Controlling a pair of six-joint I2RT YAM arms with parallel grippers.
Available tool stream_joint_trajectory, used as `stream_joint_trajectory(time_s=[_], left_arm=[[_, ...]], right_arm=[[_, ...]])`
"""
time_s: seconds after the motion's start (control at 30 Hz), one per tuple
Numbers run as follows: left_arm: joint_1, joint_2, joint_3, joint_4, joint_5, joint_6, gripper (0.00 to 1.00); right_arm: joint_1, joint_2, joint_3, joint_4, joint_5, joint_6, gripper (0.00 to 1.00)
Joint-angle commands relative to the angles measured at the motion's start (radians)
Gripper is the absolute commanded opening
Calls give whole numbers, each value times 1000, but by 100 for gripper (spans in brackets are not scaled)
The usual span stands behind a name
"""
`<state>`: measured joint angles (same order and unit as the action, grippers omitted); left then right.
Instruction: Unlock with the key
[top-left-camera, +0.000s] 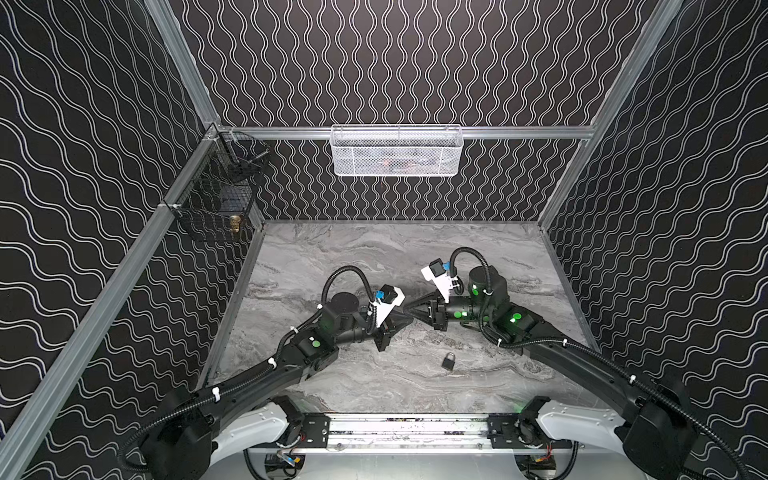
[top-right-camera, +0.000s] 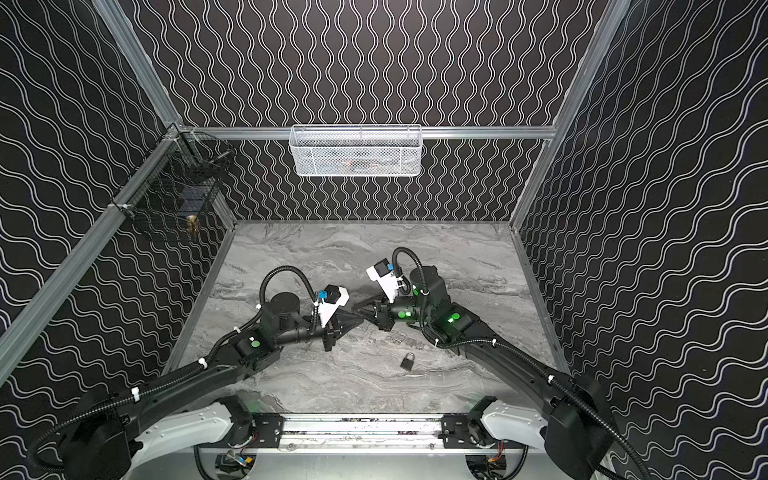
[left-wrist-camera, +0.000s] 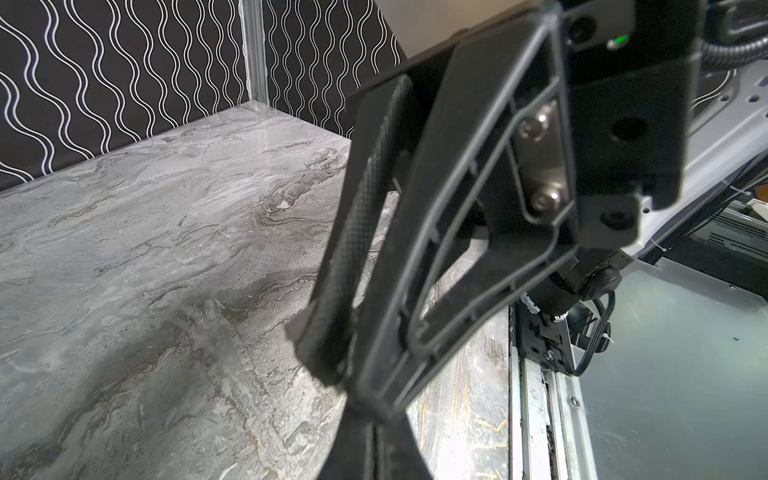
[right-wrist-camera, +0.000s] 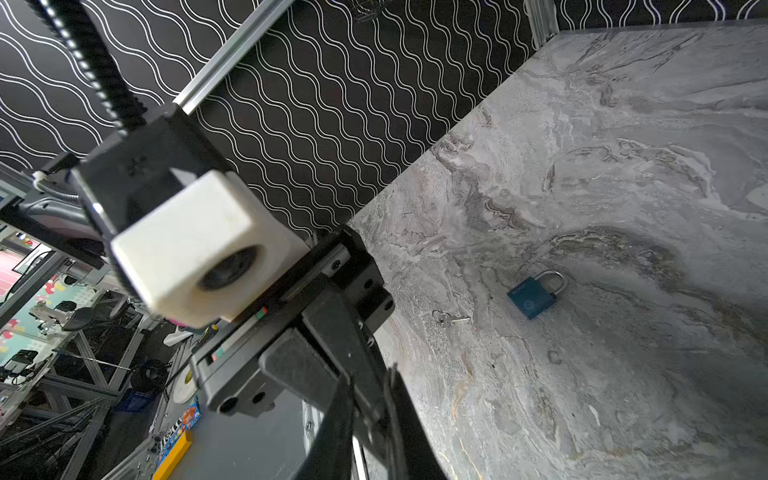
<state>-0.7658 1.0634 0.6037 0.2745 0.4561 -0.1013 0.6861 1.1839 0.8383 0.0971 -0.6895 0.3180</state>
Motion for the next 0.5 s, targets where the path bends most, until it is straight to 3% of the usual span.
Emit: stream_joint_trajectory(time_s=[0.0,0.17,0.47], left_arm=[[3,-2,8,16,20,8,0],[3,-5,10,22,28,3,0],[5,-3,18,28,53,0,0]], right_arm=[[-1,-3,2,10,5,-28,17],[-3,5,2,1,5,-47,15],[-13,11,22,-19,-24,-71,1]])
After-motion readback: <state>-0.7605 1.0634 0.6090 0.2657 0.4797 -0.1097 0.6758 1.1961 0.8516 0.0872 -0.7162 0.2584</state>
